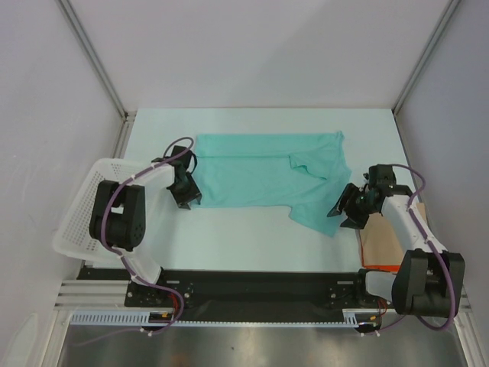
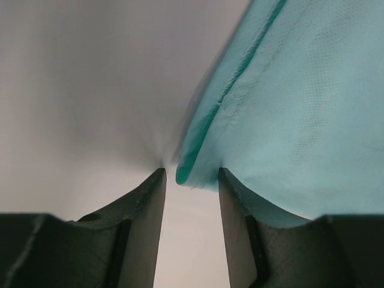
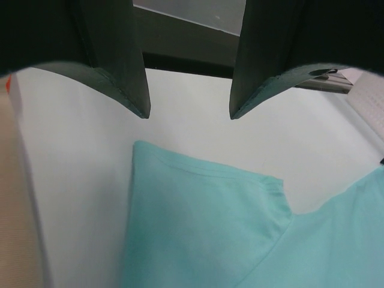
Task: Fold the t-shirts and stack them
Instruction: Fold the tshirt
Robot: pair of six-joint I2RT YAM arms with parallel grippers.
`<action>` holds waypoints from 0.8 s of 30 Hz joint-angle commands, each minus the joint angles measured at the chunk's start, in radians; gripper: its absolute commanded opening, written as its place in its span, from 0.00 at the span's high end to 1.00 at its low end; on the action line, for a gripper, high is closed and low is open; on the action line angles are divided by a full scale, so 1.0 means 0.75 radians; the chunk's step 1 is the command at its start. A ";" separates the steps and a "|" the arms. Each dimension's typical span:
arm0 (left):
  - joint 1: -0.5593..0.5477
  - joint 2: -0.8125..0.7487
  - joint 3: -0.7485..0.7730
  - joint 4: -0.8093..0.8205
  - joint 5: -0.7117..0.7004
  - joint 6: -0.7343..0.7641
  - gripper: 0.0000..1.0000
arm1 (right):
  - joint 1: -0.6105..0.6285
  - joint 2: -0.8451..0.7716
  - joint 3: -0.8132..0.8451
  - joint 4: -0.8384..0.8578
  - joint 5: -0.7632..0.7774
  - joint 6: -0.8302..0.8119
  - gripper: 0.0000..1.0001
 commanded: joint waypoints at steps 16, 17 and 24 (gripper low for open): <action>0.062 0.027 0.036 0.010 0.021 0.132 0.72 | -0.038 0.220 -0.051 0.155 0.131 0.069 0.42; 0.062 0.031 0.038 0.015 0.023 0.136 0.76 | -0.036 0.237 -0.053 0.176 0.151 0.069 0.43; 0.068 0.052 0.056 0.029 0.058 0.152 1.00 | -0.026 0.404 -0.010 0.274 0.229 0.010 0.49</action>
